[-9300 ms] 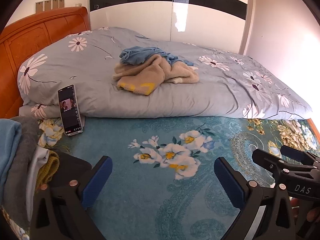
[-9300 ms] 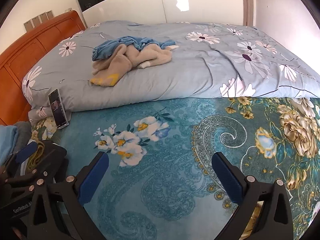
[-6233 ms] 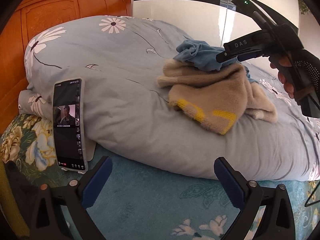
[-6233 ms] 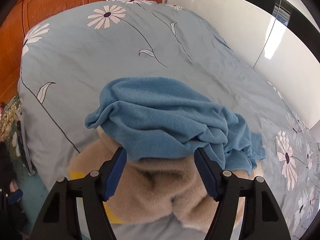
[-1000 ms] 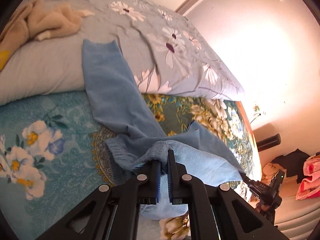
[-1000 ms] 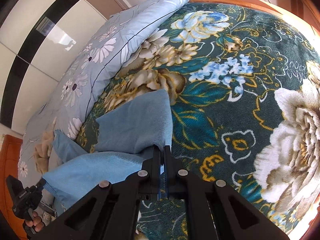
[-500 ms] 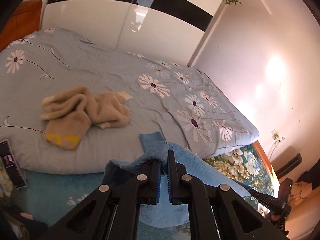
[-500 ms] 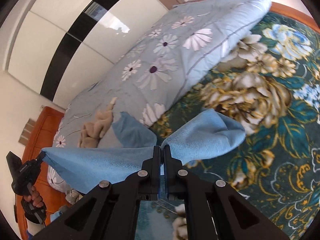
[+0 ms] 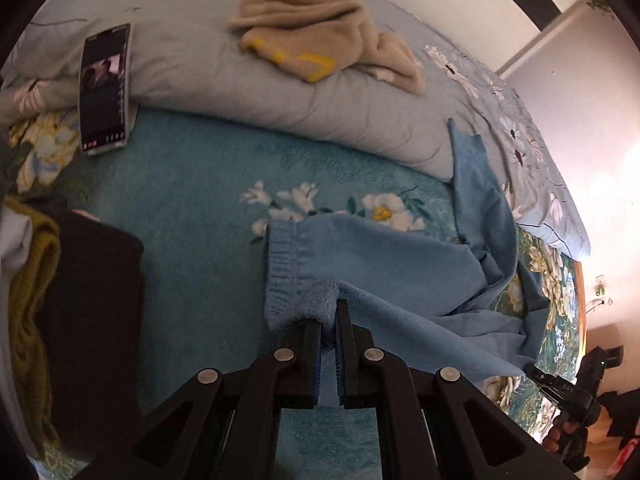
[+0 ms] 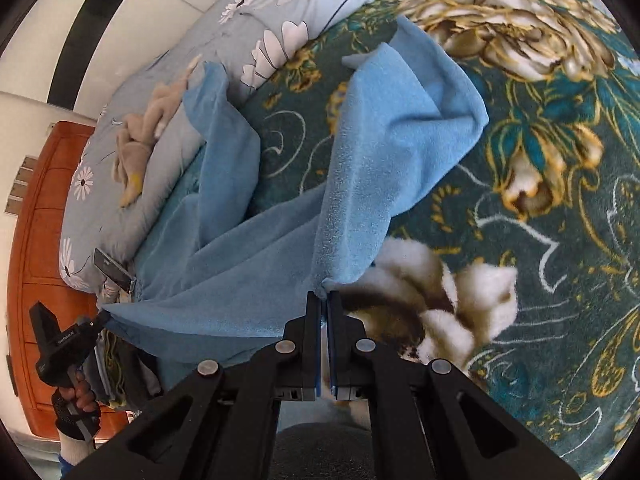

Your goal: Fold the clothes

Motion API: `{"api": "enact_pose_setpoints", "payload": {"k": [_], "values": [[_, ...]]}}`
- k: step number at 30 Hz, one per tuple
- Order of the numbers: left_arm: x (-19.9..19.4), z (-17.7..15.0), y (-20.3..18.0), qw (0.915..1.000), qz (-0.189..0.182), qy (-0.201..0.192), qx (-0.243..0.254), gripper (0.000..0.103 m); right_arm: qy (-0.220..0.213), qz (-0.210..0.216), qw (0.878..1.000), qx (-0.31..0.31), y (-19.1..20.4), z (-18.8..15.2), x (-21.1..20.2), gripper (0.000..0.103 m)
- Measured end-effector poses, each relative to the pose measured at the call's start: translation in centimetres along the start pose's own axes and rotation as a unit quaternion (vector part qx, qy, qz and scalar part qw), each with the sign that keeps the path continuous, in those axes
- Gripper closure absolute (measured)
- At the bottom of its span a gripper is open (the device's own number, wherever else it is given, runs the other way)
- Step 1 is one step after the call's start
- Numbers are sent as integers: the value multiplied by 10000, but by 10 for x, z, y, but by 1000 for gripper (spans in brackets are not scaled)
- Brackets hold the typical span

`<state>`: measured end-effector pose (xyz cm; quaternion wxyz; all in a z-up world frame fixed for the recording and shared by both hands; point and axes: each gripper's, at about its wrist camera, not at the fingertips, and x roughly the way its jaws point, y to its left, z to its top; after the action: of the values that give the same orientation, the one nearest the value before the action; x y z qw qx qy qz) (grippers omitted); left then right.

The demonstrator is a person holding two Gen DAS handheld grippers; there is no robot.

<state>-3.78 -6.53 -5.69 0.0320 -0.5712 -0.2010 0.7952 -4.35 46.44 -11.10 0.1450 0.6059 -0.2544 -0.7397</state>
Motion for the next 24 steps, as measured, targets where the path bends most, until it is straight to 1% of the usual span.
{"api": "enact_pose_setpoints", "payload": {"k": [3, 6, 8, 9, 10, 11, 13, 14, 16, 18, 23, 24], "values": [[6, -3, 3, 9999, 25, 73, -102, 96, -7, -107, 9999, -20, -2, 0, -5, 100], [15, 1, 2, 9997, 139, 152, -111, 94, -212, -217, 9994, -190, 2, 3, -22, 100], [22, 4, 2, 9994, 193, 235, -134, 94, -437, -356, 9981, -264, 1, 12, -36, 99], [26, 5, 2, 9993, 222, 272, -153, 94, -541, -432, 9972, -299, 0, 18, -42, 97], [29, 5, 2, 9991, 251, 308, -161, 94, -605, -538, 9962, -324, 1, 30, -42, 92], [32, 5, 1, 9989, 277, 345, -164, 93, -669, -643, 9951, -350, 2, 41, -43, 90], [34, 5, -1, 9985, 361, 384, -148, 90, -784, -846, 9925, -404, 4, 65, -44, 80], [35, 4, -2, 9983, 406, 401, -139, 89, -766, -905, 9919, -452, 7, 79, -40, 78], [35, 3, -3, 9981, 456, 400, -80, 89, -672, -1078, 9903, -559, 13, 104, -29, 70], [36, 2, -3, 9982, 456, 393, -68, 89, -547, -1280, 9880, -675, 16, 127, -17, 69], [38, 1, 0, 9978, 471, 436, -155, 88, -84, -1758, 9807, -855, 15, 151, 14, 69], [38, 1, 0, 9977, 481, 443, -161, 88, -125, -1718, 9815, -833, 14, 152, 11, 69]]}}
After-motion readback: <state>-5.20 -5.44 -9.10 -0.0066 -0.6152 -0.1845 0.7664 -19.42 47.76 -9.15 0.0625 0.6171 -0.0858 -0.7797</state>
